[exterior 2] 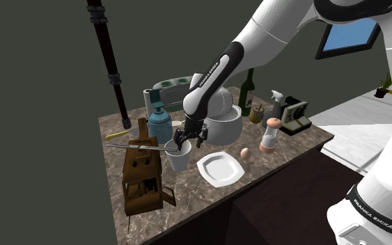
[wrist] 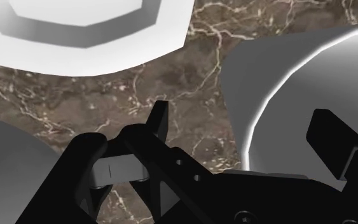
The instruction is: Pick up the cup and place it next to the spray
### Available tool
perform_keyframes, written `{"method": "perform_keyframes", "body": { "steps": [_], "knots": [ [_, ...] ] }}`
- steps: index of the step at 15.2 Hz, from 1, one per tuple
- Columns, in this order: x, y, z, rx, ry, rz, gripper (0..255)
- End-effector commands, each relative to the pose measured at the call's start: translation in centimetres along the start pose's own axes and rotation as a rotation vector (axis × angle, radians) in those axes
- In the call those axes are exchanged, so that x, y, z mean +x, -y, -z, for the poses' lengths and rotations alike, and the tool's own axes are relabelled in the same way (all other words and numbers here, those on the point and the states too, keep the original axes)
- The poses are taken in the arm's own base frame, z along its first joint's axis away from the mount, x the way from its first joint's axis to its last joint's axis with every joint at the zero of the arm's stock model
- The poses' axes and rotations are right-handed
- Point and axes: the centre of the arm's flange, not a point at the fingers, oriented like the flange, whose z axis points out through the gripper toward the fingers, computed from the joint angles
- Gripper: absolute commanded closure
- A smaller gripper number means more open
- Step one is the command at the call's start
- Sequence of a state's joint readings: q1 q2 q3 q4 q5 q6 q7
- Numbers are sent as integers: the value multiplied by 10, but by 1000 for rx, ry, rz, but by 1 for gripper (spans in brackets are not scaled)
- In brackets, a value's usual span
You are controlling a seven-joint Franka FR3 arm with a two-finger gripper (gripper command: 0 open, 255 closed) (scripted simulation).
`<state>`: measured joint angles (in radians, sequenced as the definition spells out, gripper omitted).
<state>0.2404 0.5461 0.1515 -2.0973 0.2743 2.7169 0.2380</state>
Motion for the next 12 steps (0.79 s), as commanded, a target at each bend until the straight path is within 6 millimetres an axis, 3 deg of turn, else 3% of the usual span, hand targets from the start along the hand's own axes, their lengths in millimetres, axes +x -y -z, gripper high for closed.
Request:
{"method": "perform_keyframes", "body": {
  "steps": [1, 5, 6, 12],
  "knots": [
    [0, 0, -1, 0, 0, 0, 0],
    [0, 0, -1, 0, 0, 0, 0],
    [0, 0, -1, 0, 0, 0, 255],
    [0, 0, -1, 0, 0, 0, 255]
  ]
}}
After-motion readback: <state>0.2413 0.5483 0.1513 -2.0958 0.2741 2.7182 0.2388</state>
